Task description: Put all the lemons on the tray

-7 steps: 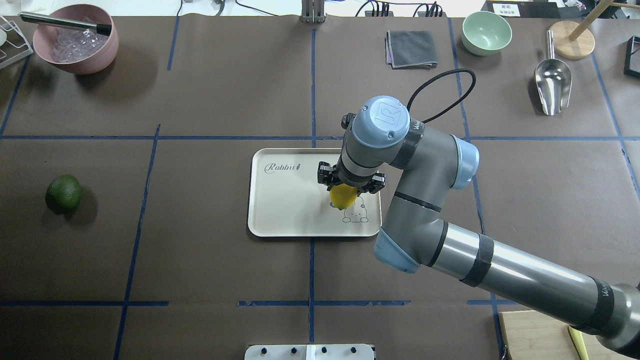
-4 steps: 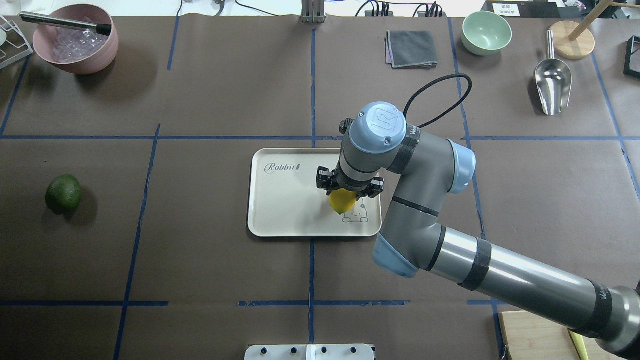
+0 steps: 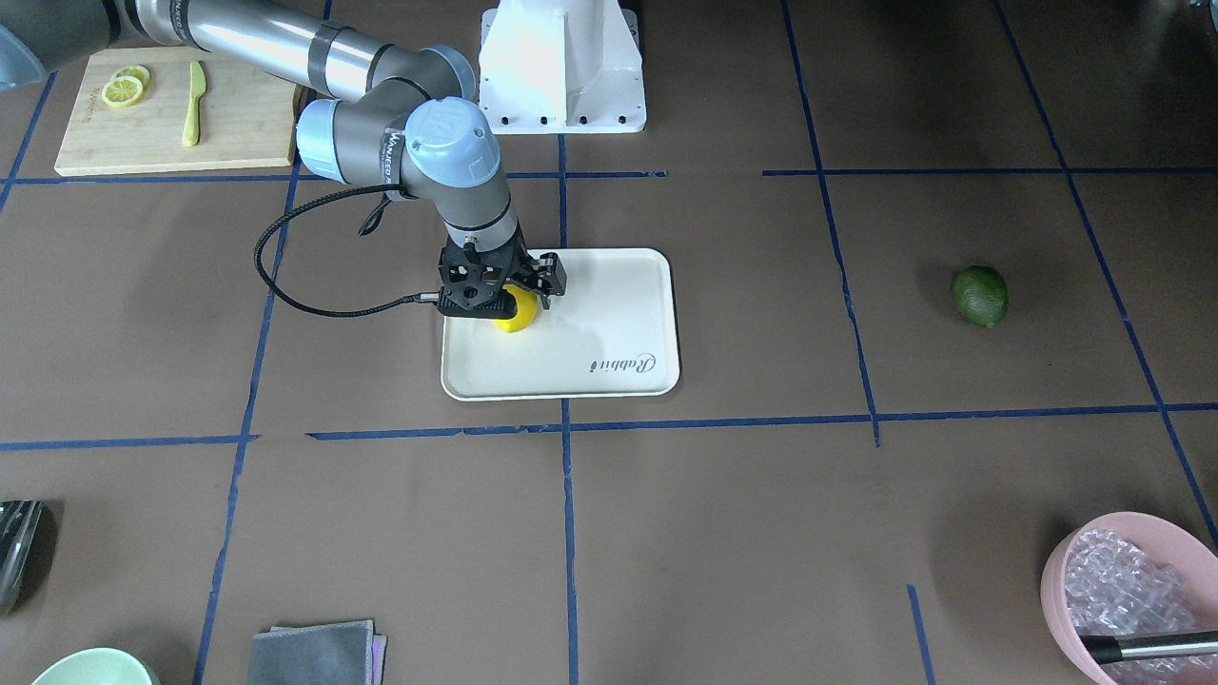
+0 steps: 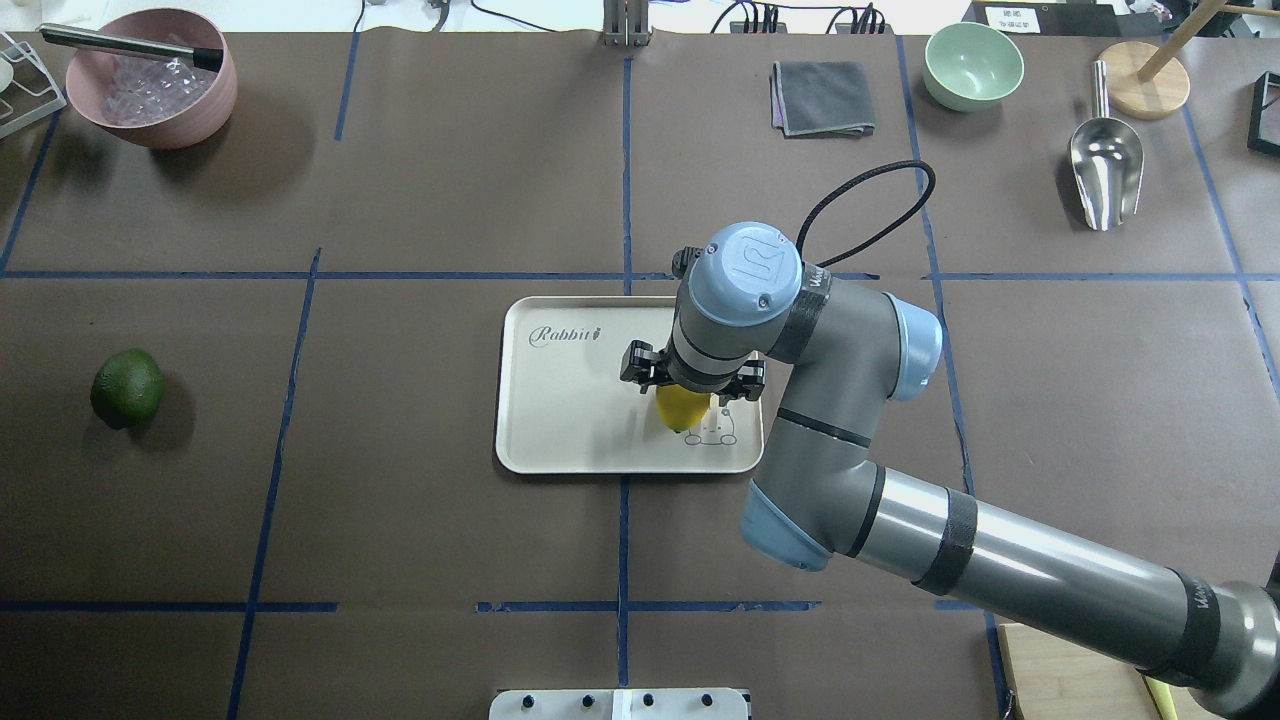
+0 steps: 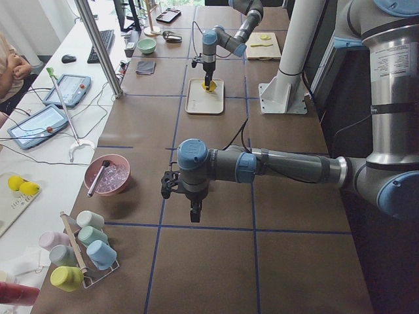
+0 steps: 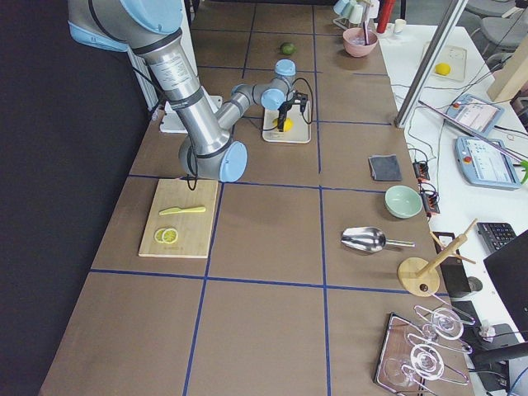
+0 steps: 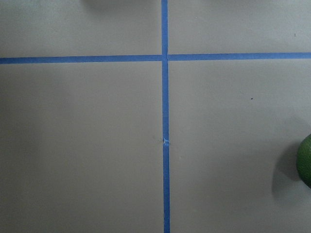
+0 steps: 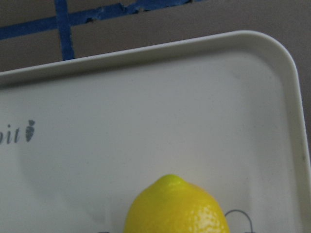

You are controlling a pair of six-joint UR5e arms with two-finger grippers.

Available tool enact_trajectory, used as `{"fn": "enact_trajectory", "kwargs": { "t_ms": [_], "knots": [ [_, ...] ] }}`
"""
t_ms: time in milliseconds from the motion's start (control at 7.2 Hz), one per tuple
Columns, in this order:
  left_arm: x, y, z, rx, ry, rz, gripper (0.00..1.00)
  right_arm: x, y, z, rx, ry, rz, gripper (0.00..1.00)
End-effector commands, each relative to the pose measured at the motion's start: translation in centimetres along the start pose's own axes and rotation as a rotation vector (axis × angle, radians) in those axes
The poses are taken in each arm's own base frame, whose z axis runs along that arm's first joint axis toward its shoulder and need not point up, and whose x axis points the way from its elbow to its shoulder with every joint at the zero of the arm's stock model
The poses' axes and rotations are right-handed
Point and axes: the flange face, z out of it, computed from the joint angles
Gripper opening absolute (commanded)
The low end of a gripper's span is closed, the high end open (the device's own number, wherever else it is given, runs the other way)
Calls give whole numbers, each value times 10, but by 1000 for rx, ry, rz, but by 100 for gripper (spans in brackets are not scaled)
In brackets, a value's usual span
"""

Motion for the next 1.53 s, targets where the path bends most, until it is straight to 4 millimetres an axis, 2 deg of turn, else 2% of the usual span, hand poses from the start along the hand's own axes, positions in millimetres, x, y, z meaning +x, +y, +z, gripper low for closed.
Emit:
{"fn": "enact_trajectory", "kwargs": {
  "t_ms": [0,139,278,417,556,694,833,972,1111,1389],
  "knots": [
    [3,-1,0,4,2,10,100,12,-10,-65,-3,-84,8,100],
    [23,-10,14,-2,5,75,100,43,-13,-112,-34,-119,31,100],
    [37,-16,33,-38,7,97,100,76,-18,-143,-35,-139,56,100],
    [59,-32,31,-33,24,29,100,113,-31,-163,-33,-145,83,100],
    [100,-36,53,-77,60,25,100,152,-45,-177,-32,-142,61,100],
    [140,-33,78,-80,83,145,100,195,-55,-186,-33,-129,24,100],
    [160,-37,80,-60,100,184,100,226,-60,-188,-30,-112,-11,100],
    [191,-43,86,-73,105,127,100,236,-63,-182,-32,-95,-22,100],
    [211,-38,104,-64,75,155,100,237,-64,-180,-26,-90,-22,100],
    [209,-38,122,-72,59,122,100,245,-64,-175,-26,-77,-59,100]
  ]
}}
